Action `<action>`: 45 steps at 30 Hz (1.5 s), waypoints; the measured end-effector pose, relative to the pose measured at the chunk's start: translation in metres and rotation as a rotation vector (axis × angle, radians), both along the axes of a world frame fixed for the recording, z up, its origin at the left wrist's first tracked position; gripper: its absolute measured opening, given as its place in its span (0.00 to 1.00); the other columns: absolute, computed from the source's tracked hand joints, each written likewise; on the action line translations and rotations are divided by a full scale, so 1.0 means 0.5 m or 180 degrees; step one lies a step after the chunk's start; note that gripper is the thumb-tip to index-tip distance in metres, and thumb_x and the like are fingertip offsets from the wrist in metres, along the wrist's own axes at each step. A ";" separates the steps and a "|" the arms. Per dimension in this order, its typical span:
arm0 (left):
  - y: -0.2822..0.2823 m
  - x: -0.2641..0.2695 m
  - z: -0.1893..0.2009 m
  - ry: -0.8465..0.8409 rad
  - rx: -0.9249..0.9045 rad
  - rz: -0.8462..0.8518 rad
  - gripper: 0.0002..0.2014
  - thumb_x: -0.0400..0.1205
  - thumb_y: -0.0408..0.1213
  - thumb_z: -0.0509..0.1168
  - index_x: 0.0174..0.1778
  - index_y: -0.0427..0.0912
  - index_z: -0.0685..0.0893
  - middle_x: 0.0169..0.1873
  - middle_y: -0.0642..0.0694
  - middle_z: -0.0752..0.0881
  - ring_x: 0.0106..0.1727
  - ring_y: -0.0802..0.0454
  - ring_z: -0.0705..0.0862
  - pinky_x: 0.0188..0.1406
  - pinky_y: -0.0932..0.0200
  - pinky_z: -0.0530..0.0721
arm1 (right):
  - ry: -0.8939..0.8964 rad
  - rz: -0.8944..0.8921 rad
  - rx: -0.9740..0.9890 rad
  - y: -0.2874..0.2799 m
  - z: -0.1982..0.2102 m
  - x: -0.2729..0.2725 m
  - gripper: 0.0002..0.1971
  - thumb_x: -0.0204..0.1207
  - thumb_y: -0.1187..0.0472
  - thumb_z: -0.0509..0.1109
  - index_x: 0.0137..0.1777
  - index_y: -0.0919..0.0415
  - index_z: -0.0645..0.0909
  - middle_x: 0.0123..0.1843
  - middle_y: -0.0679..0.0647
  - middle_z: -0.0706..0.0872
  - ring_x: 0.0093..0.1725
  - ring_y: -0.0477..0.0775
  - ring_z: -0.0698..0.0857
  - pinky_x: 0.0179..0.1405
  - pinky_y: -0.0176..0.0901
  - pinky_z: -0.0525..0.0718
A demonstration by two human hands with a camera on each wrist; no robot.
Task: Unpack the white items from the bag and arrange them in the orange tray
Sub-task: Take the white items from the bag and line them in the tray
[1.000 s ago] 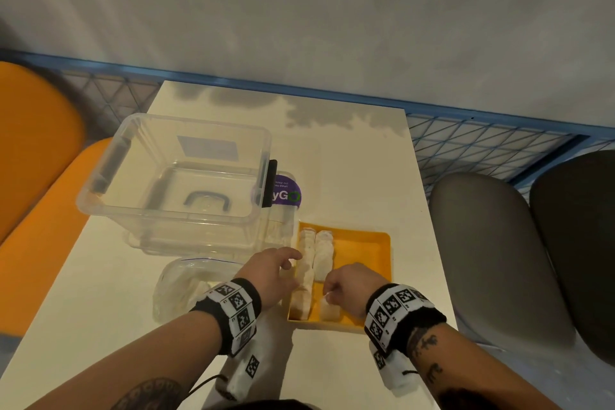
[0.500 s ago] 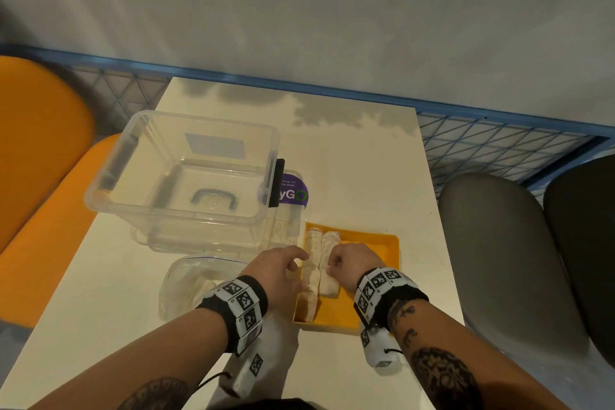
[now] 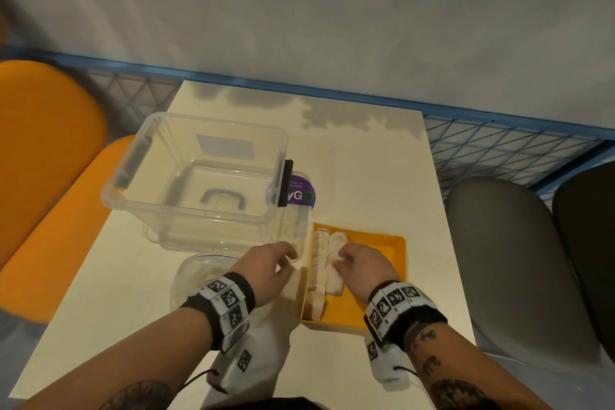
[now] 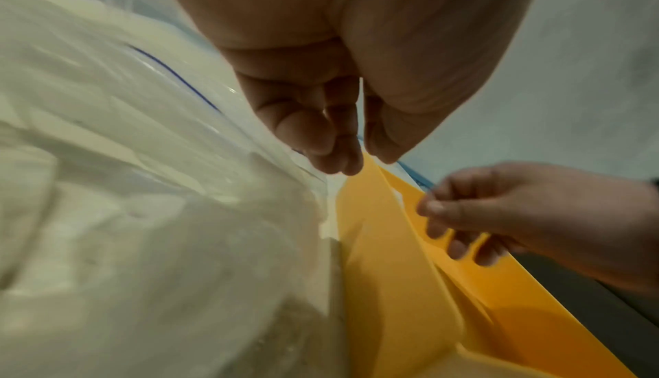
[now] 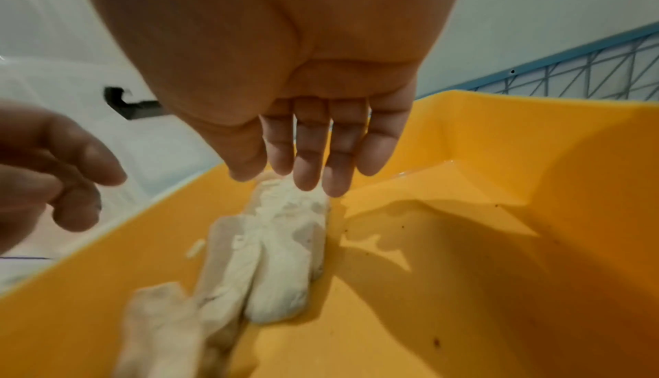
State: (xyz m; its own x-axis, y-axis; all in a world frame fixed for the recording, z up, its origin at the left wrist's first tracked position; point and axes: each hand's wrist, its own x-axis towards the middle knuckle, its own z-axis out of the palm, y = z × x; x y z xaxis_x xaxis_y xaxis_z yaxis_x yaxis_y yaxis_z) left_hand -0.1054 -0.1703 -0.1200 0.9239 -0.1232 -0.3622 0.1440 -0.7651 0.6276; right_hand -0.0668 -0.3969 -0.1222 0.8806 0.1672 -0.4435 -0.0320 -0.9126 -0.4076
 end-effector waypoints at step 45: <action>0.101 -0.053 0.074 0.1013 -0.3135 0.1574 0.07 0.77 0.23 0.67 0.47 0.37 0.78 0.37 0.29 0.86 0.33 0.38 0.87 0.26 0.55 0.85 | 0.0442 0.0580 -0.0349 -0.028 -0.052 -0.184 0.22 0.82 0.35 0.51 0.63 0.42 0.81 0.63 0.43 0.84 0.63 0.52 0.81 0.66 0.53 0.74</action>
State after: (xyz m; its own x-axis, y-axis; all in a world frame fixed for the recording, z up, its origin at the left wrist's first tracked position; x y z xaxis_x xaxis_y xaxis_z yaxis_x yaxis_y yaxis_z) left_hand -0.1321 -0.1200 -0.0828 0.8340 -0.1319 -0.5358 0.5516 0.2224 0.8039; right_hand -0.1589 -0.4110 -0.1484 0.7697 0.2620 -0.5822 0.0884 -0.9469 -0.3091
